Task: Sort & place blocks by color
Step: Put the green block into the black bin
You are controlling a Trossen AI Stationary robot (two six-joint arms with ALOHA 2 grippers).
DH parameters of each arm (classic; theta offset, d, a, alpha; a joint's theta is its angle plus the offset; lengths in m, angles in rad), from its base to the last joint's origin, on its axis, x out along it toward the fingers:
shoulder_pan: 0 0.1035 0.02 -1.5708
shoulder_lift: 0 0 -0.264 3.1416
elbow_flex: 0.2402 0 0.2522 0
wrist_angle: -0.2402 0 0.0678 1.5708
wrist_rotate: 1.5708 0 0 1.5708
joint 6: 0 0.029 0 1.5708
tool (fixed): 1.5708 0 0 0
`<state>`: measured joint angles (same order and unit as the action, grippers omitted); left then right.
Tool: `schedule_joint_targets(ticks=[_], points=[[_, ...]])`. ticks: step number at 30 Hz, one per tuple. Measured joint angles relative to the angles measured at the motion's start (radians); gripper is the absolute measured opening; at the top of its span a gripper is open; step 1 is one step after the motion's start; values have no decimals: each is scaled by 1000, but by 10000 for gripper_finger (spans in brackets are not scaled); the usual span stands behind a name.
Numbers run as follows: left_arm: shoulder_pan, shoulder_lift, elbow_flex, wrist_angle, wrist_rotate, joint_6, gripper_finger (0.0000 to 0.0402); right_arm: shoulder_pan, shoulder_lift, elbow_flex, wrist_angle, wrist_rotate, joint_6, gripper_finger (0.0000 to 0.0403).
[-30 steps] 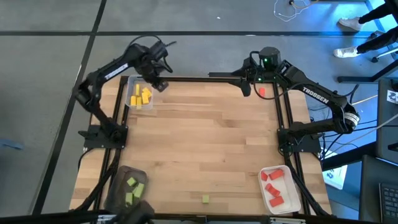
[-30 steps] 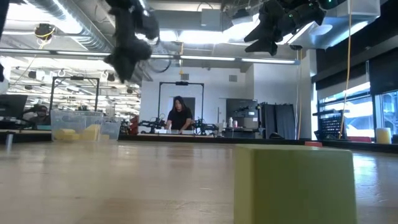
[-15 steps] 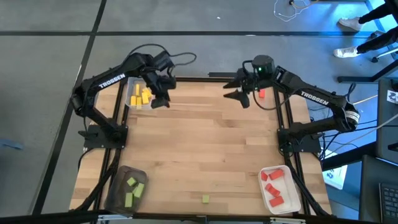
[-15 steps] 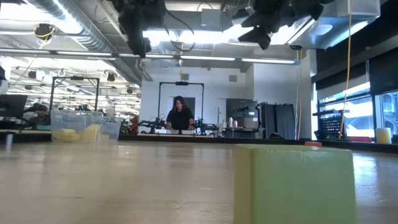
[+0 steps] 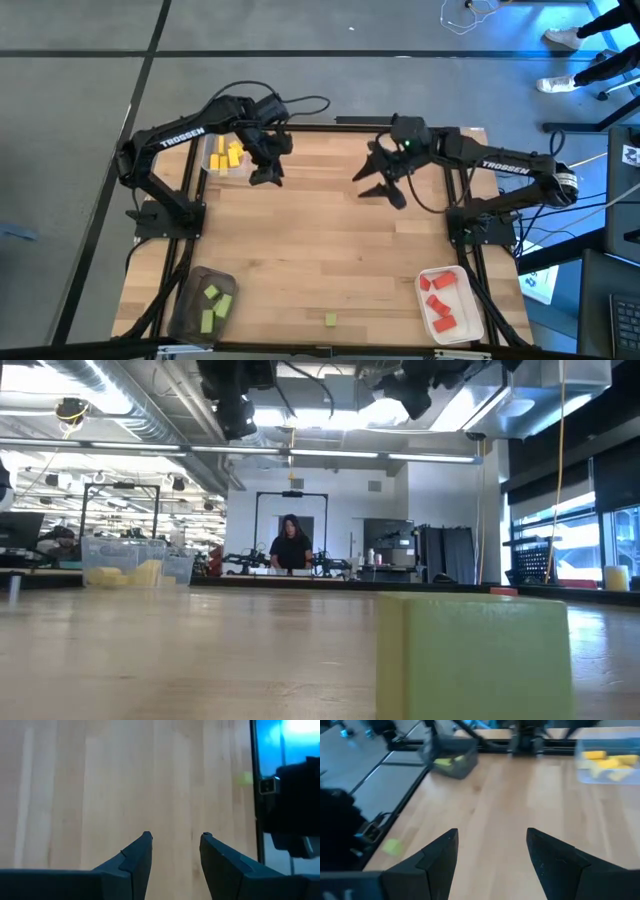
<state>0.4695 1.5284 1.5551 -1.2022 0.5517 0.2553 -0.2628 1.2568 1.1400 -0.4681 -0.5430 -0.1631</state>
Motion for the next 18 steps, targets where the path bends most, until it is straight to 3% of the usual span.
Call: schedule_joint_targets(ticks=[6,12,18], points=[[-53,-34,0,-2,-2,-26,153,131,0,0,-11,4,-6,236],[-142,-85,1,0,113,-18,153,263,0,0,-18,146,65,236],[-269,-100,0,-18,56,-8,153,404,10,0,-36,255,246,236]])
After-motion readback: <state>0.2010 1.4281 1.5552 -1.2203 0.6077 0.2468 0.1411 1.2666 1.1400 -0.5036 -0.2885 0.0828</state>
